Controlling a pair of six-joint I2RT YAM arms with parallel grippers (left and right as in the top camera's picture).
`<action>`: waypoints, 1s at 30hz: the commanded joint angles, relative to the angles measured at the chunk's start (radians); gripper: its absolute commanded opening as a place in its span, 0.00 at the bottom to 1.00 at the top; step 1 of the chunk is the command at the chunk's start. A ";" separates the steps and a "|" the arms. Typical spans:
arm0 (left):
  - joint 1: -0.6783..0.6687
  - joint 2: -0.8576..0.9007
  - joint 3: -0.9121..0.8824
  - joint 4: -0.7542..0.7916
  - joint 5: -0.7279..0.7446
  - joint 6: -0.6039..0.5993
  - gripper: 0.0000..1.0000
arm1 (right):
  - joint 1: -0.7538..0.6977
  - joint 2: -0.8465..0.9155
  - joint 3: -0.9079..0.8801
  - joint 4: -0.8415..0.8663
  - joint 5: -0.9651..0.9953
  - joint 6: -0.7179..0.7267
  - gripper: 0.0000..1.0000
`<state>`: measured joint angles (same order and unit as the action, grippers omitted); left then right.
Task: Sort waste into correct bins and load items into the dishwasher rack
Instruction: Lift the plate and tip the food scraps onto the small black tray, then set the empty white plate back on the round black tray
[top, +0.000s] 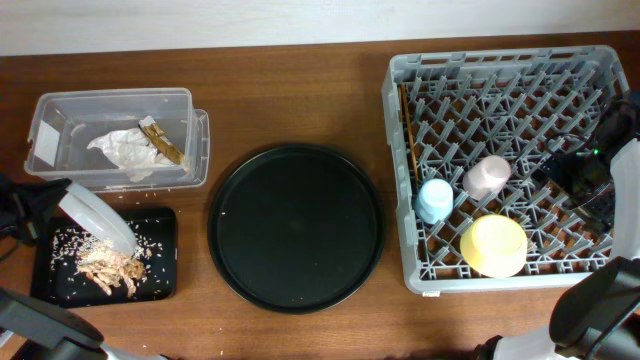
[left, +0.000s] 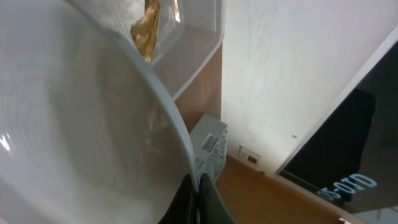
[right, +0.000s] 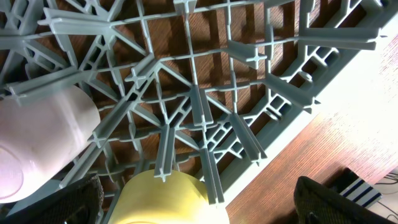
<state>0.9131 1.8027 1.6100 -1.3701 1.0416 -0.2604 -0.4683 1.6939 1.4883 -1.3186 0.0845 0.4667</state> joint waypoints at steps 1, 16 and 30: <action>0.006 -0.019 -0.006 -0.015 0.039 0.043 0.01 | -0.003 0.005 0.005 0.000 0.005 -0.003 0.98; -0.006 -0.058 -0.006 -0.312 0.122 0.344 0.01 | -0.003 0.005 0.005 0.000 0.005 -0.003 0.99; -0.858 -0.280 -0.006 -0.161 -0.251 0.240 0.01 | -0.003 0.005 0.005 0.000 0.005 -0.003 0.99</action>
<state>0.3210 1.5345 1.6043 -1.6108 0.9676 0.0586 -0.4683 1.6943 1.4883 -1.3193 0.0841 0.4660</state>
